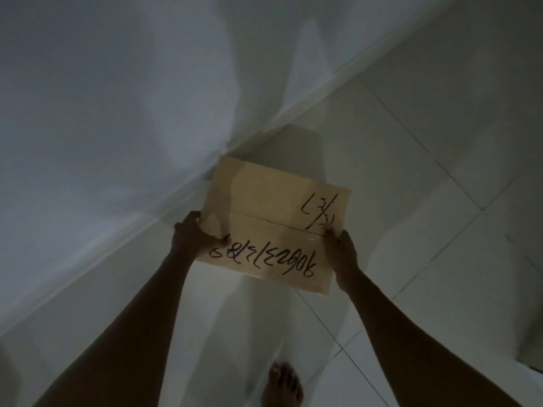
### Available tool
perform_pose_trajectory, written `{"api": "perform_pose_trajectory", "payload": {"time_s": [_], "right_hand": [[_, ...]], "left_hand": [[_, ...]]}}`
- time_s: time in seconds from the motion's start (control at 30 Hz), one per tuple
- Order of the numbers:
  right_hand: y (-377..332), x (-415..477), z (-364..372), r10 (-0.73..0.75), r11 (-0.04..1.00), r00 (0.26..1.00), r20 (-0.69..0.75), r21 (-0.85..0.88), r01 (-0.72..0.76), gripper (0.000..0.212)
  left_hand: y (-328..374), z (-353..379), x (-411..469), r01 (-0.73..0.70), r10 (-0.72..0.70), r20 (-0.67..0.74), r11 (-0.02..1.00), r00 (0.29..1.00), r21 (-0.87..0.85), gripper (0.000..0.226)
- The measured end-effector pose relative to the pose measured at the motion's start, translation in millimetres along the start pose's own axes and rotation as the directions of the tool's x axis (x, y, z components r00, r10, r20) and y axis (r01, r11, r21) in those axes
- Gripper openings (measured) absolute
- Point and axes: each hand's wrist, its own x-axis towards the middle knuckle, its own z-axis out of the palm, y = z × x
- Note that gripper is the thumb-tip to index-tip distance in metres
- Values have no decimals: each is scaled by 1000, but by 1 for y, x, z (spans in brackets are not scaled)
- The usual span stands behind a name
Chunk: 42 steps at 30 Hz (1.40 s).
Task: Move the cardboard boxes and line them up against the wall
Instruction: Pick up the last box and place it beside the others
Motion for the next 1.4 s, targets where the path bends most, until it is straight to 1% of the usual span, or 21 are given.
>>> {"api": "perform_pose_trajectory", "payload": {"time_s": [0.07,0.13,0.23,0.3,0.4,0.6,0.73,0.8,0.9,0.97,1.03,1.2,1.3,1.4], "right_hand": [[0,-2,4,-2,1000,999,43,15,2,60],[-2,-3,6,-27,1000,996,83,-1,27,66],[-8,-18,6,-46,997,990,130,-61,54,57],[-17,-38,5,-48,994,990,133,-95,61,53],[-33,-77,3,-89,985,987,131,-135,107,48],[-56,-182,10,-128,961,968,215,-215,174,61],[-66,-262,34,-151,938,947,283,-261,227,62],[-66,-300,52,-163,921,934,317,-290,260,61],[-63,-351,86,-190,896,917,352,-320,308,61],[-60,-384,113,-211,874,903,373,-341,345,60],[-54,-417,143,-244,848,883,400,-355,395,59],[-26,-492,225,-278,805,834,476,-358,472,56],[-5,-532,275,-271,792,814,515,-361,492,53],[16,-567,327,-268,782,786,558,-351,516,55]], "left_hand": [[-12,9,-9,25,-20,32,988,999,-154,118],[-24,11,-20,56,-50,33,974,998,-220,123],[-41,7,-46,116,-120,4,950,993,-290,111],[-49,0,-70,144,-151,6,931,989,-335,108],[-63,-23,-114,157,-191,-36,889,981,-431,100],[-101,-87,-213,196,-310,-156,844,938,-499,89],[-148,-132,-269,245,-420,-182,773,889,-585,92],[-178,-154,-292,265,-458,-175,741,872,-617,92],[-233,-182,-320,273,-475,-167,721,864,-637,92],[-279,-195,-334,272,-480,-161,707,862,-652,103],[-324,-205,-347,260,-491,-185,702,851,-663,111],[-417,-244,-389,251,-535,-204,656,820,-711,94],[-484,-259,-399,249,-543,-219,658,811,-710,94],[-545,-274,-409,252,-559,-228,651,797,-716,93]]}}
